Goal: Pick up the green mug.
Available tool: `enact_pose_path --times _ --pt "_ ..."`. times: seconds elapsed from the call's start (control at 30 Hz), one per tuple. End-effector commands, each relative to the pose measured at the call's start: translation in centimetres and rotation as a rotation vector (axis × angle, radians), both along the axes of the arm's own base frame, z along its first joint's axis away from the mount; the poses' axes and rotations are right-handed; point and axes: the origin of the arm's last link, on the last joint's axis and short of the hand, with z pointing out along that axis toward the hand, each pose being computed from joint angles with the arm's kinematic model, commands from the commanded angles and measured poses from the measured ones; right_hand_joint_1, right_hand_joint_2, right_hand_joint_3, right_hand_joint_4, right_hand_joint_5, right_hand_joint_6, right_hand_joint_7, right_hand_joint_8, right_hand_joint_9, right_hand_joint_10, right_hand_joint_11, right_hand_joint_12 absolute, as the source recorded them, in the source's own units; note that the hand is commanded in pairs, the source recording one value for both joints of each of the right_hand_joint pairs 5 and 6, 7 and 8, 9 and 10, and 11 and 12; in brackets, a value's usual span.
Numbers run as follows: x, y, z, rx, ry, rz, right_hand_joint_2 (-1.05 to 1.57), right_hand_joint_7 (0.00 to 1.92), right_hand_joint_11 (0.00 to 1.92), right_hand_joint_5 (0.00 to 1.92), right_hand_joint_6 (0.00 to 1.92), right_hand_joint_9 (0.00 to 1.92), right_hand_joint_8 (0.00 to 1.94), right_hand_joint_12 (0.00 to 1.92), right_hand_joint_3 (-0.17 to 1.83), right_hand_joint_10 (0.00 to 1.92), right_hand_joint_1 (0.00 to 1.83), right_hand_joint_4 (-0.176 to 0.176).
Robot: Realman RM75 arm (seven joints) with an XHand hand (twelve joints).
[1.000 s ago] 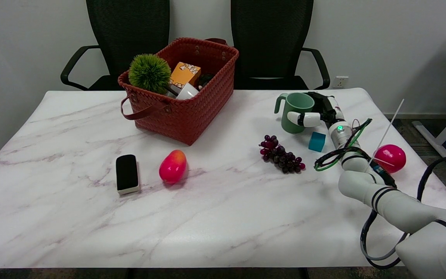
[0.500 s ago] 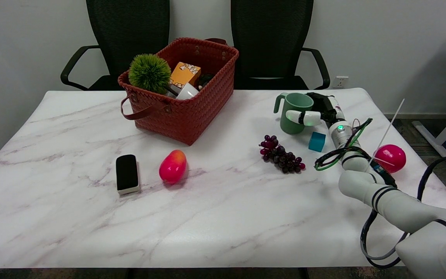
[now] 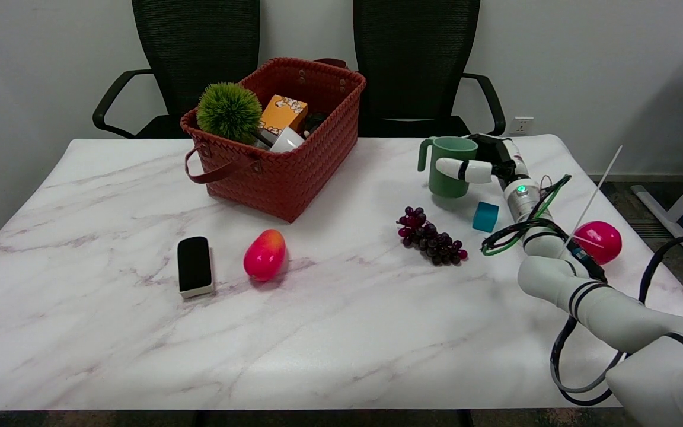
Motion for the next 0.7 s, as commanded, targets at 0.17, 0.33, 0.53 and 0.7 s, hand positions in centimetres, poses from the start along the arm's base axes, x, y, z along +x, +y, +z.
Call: enact_pose_path --times 0.17,0.33,0.53,0.7 --pt "2.3 -1.0 -0.3 0.005 0.015 0.081 0.86 1.17 1.02 0.79 0.79 1.23 1.17 1.02 0.55 1.23 1.28 0.0" --pt "3.7 -2.0 -0.4 0.009 0.021 0.111 0.87 1.17 1.02 0.79 0.79 1.23 1.17 1.02 0.53 1.23 1.3 0.0" --pt "6.4 -3.8 -0.9 0.034 0.038 0.157 0.91 1.17 1.02 0.81 0.81 1.22 1.17 1.02 0.52 1.22 1.32 0.0" --pt "9.9 -5.8 -1.7 0.068 0.059 0.201 0.94 1.19 1.02 0.82 0.82 1.23 1.19 1.02 0.51 1.23 1.32 0.0"
